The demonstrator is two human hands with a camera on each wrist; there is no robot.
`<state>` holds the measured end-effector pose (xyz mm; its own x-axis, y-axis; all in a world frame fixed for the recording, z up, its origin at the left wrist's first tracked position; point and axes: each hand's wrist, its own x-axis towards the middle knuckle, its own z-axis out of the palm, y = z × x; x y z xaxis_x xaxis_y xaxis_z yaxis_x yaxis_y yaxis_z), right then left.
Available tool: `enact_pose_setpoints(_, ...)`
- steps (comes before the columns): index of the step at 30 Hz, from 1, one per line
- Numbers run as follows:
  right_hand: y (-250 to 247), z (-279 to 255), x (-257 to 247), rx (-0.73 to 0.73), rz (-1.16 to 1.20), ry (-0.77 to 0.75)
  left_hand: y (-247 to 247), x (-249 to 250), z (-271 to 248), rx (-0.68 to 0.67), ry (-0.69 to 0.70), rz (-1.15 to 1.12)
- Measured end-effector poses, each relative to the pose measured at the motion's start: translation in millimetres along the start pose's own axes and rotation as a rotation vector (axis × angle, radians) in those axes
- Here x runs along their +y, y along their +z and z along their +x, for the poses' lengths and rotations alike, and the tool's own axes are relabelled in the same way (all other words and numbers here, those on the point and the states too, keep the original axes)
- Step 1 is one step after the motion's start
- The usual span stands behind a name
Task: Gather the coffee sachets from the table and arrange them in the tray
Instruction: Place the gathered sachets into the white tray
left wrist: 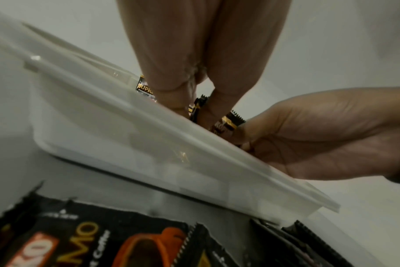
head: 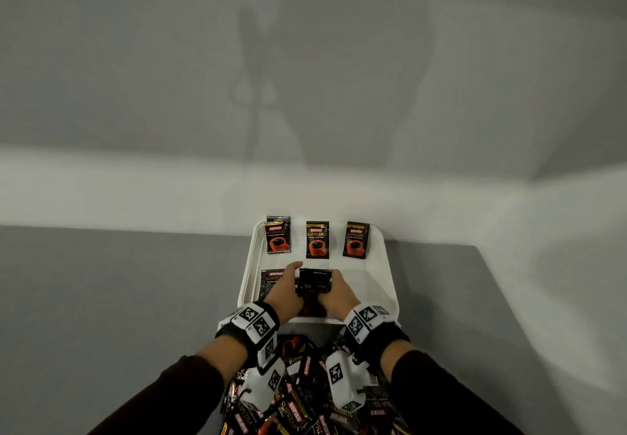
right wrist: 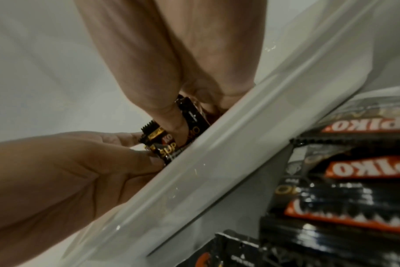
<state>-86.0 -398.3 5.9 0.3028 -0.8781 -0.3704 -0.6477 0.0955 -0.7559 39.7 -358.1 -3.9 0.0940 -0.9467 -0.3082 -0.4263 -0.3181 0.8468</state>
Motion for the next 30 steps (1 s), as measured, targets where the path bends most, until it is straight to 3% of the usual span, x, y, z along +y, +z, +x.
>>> enact_pose_setpoints(5,-0.3,1.7,-1.7,0.05,0.101,0.028,-3.4,-2.7,4.9,0.148,-0.024,0.01)
enact_pose_setpoints(9,2.9,4.4,-3.4,0.031,0.072,0.089,-7.0,-3.5,4.0,0.154,-0.018,0.144)
enact_pose_setpoints(13,8.0,8.9,-4.8,-0.007,0.041,0.15,-13.5,-3.1,0.3,0.152,-0.075,0.128)
enact_pose_setpoints(17,8.9,13.5,-2.6,-0.011,0.013,0.188,-30.1,-5.1,-1.9,0.178,-0.035,0.152)
enact_pose_setpoints(24,8.9,20.1,-0.1,-0.057,0.04,0.168,-30.6,-4.0,-0.5,-0.011,-0.054,0.273)
enact_pose_setpoints(30,5.9,19.8,2.3,-0.08,0.138,0.201,-22.0,-0.7,3.0,-0.008,-0.075,0.304)
